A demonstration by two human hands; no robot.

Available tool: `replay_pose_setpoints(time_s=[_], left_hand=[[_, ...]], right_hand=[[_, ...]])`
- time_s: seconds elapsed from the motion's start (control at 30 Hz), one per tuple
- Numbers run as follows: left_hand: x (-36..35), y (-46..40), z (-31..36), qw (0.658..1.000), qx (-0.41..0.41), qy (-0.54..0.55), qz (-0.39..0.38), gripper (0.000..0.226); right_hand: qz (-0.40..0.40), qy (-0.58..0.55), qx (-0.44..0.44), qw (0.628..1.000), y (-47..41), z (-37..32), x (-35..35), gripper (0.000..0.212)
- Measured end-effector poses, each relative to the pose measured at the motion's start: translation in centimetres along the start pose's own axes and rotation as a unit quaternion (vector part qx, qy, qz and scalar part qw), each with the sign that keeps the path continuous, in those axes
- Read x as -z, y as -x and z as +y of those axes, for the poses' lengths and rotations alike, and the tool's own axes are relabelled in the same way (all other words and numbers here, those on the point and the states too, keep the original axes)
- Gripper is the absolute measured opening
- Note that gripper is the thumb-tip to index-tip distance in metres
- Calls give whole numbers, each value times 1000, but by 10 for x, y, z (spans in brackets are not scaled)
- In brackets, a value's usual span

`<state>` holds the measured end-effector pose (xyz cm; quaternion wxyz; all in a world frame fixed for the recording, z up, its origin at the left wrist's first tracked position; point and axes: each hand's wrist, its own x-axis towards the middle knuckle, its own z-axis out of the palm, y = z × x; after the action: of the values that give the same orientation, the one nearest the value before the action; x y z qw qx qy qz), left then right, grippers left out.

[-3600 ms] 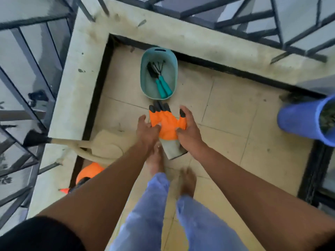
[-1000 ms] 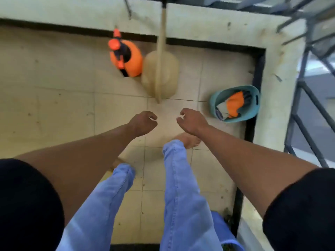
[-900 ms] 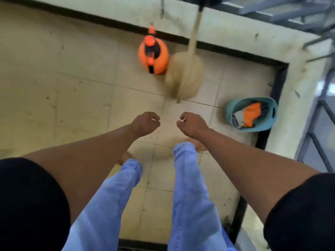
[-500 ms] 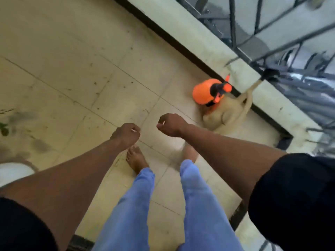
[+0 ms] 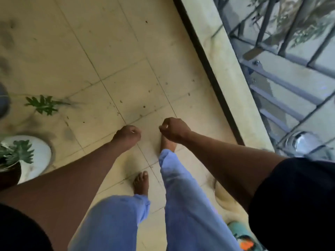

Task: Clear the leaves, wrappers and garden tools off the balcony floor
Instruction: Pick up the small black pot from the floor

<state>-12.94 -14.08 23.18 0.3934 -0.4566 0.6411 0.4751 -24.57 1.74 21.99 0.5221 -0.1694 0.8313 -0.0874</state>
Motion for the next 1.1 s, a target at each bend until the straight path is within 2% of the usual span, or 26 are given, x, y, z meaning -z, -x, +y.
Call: replay_pose_setpoints(time_s=[0.1, 0.2, 0.3, 0.5, 0.7, 0.9, 1.1], left_hand=[[28, -14, 22, 997, 4, 66, 40, 9], [60, -45, 50, 990, -30, 129, 56, 15], [100, -74, 66, 988, -50, 131, 64, 18], [205, -112, 92, 989, 10, 134, 59, 28], [334, -121, 127, 981, 2, 175, 79, 19], [423, -189, 153, 972, 13, 212, 101, 17], [491, -230, 172, 956, 41, 264, 123, 23]], right_hand=[[-19, 27, 6, 999, -35, -28, 40, 22], [-22, 59, 16, 998, -80, -58, 77, 23], [-39, 99, 16, 994, -126, -96, 107, 27], [-35, 148, 49, 987, -194, -186, 172, 28], [-34, 183, 78, 980, -253, -296, 241, 28], [-41, 204, 116, 971, -344, -395, 274, 30], [-95, 287, 134, 944, -413, -463, 305, 30]])
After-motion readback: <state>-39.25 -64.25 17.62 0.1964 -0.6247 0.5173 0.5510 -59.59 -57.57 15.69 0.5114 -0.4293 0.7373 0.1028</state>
